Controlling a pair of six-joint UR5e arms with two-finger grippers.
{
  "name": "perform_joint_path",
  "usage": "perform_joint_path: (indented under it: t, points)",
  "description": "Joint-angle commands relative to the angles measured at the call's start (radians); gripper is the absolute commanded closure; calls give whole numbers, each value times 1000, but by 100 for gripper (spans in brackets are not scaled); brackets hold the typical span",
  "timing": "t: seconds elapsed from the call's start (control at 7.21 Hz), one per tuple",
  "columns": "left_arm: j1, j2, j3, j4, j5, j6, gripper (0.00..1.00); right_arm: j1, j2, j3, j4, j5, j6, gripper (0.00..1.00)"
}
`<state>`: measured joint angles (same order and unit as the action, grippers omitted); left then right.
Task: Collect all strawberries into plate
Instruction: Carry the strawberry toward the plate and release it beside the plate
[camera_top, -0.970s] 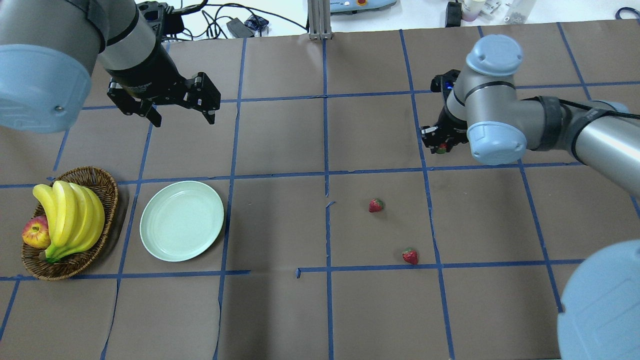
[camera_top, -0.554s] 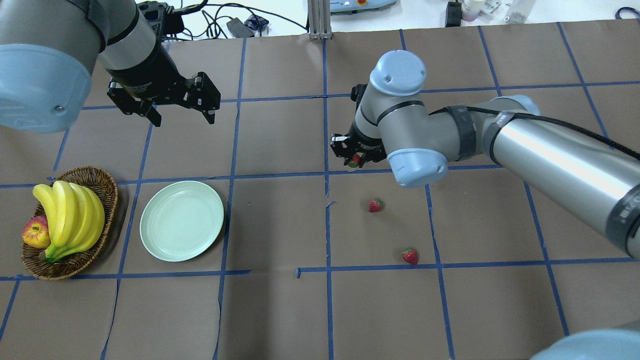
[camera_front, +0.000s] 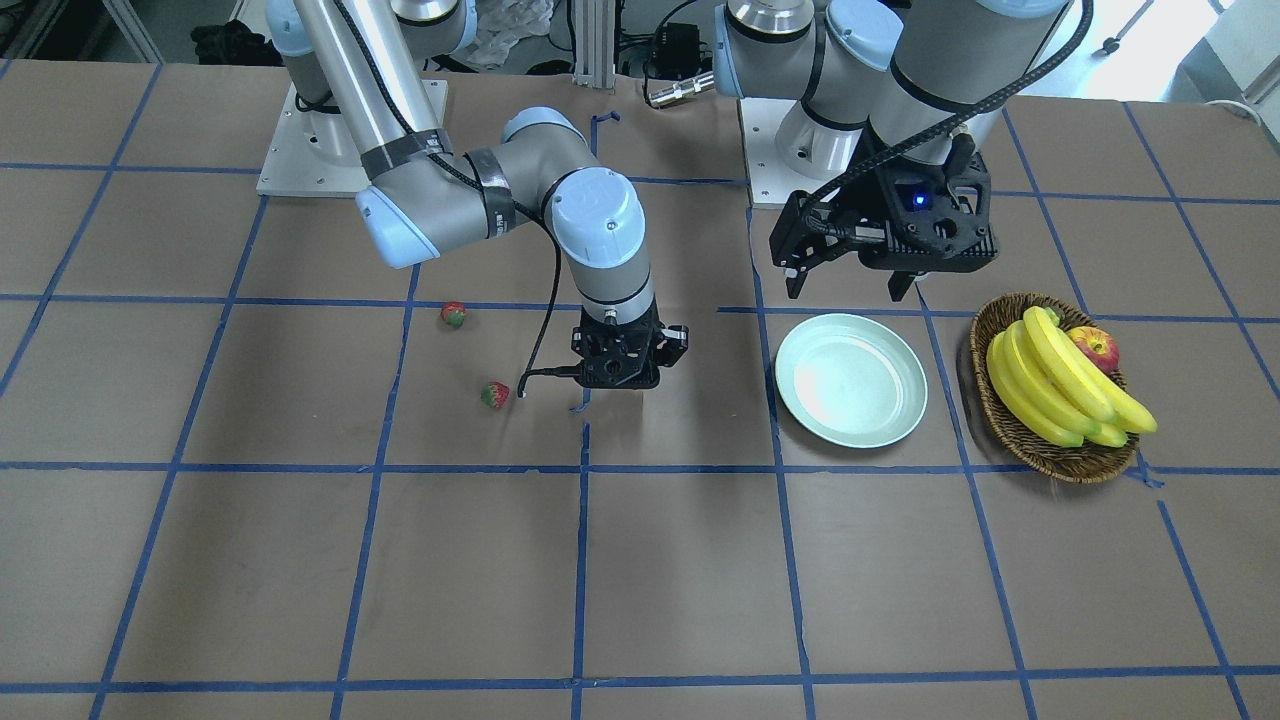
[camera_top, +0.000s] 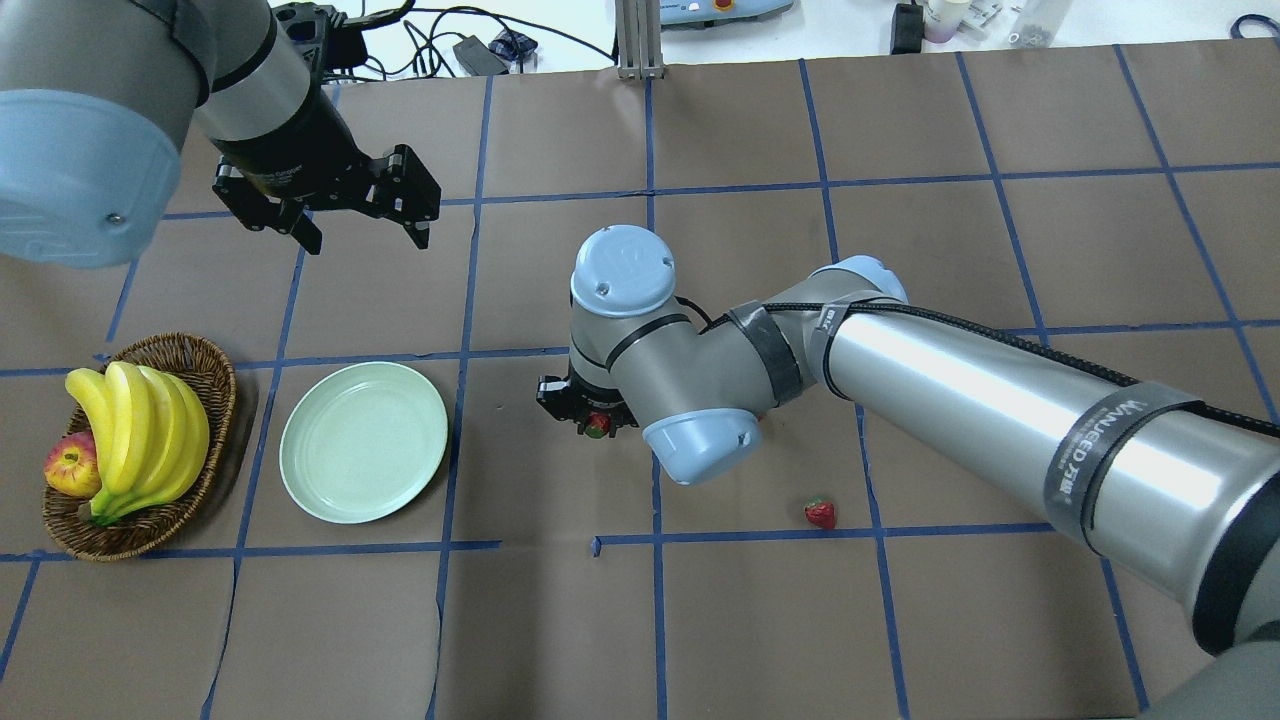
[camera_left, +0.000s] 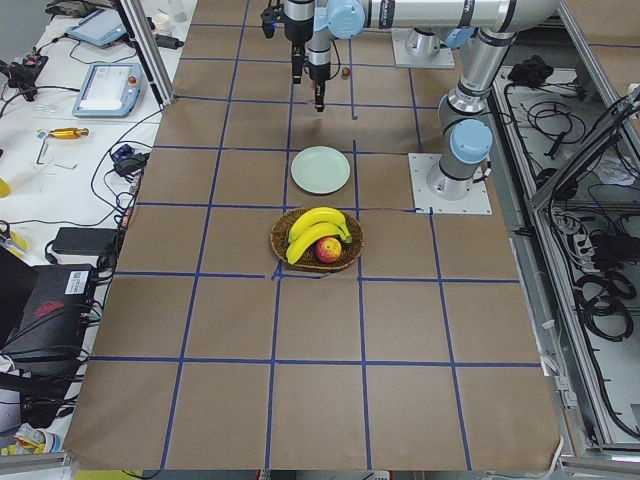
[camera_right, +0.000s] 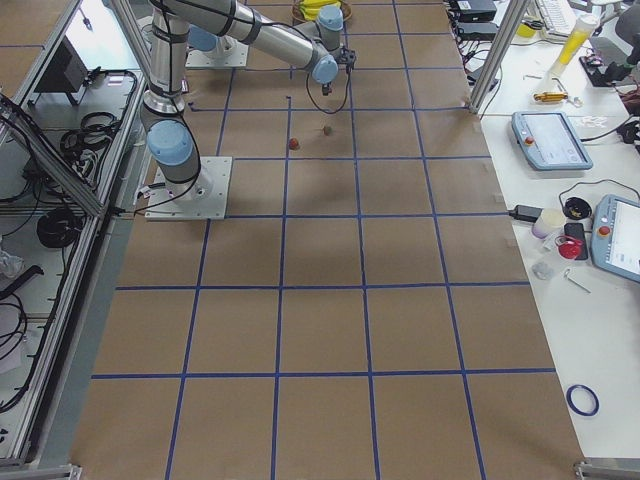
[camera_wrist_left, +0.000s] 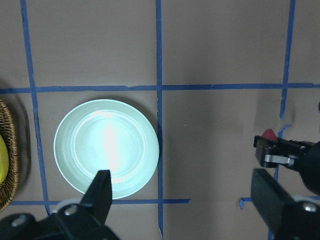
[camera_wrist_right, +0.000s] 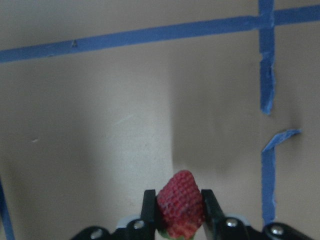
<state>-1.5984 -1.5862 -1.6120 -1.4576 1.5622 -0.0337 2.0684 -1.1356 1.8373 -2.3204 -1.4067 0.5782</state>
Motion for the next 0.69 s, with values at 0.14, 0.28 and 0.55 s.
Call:
perform_joint_path:
  t: [0.14, 0.28, 0.55]
  points:
    - [0, 0, -2, -1, 1, 2, 0, -10, -12, -9, 6, -90, -20, 0]
    - [0, 3, -2, -1, 1, 3, 0, -78, -42, 2, 22, -127, -88, 0]
    - [0, 2, 0, -12, 1, 0, 0, -274, -91, 43, 116, -127, -382, 0]
